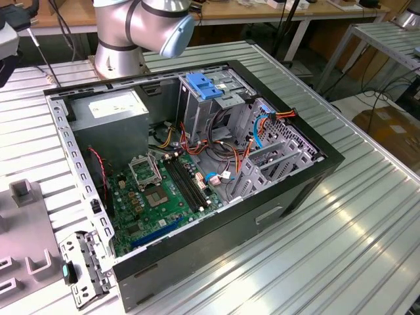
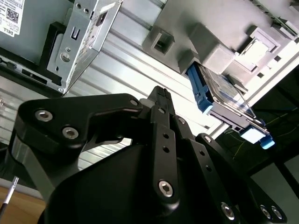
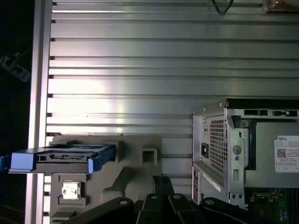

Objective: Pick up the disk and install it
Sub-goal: 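Reach for the disk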

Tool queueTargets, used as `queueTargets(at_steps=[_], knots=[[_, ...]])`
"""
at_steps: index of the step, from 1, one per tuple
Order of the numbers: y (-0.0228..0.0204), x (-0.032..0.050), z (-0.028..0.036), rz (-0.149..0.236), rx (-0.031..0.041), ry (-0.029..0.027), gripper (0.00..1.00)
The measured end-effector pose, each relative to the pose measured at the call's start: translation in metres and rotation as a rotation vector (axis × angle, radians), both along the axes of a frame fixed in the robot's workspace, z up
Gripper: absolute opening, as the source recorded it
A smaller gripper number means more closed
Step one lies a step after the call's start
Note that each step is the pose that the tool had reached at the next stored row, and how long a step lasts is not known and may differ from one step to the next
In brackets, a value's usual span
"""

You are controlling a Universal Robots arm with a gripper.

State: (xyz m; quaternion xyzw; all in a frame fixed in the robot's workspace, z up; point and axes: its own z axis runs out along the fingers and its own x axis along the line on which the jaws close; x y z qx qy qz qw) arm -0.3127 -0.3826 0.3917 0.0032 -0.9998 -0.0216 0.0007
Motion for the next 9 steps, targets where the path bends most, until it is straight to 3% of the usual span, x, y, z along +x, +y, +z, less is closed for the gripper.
queueTargets(at_steps=[1,9], knots=[[0.0007,-0.0070,-0.0002,0.003,0.0000,0.0006,0.11],[0.0014,-0.0248,-0.0006,0.013,0.0000,0.0047,0.11]])
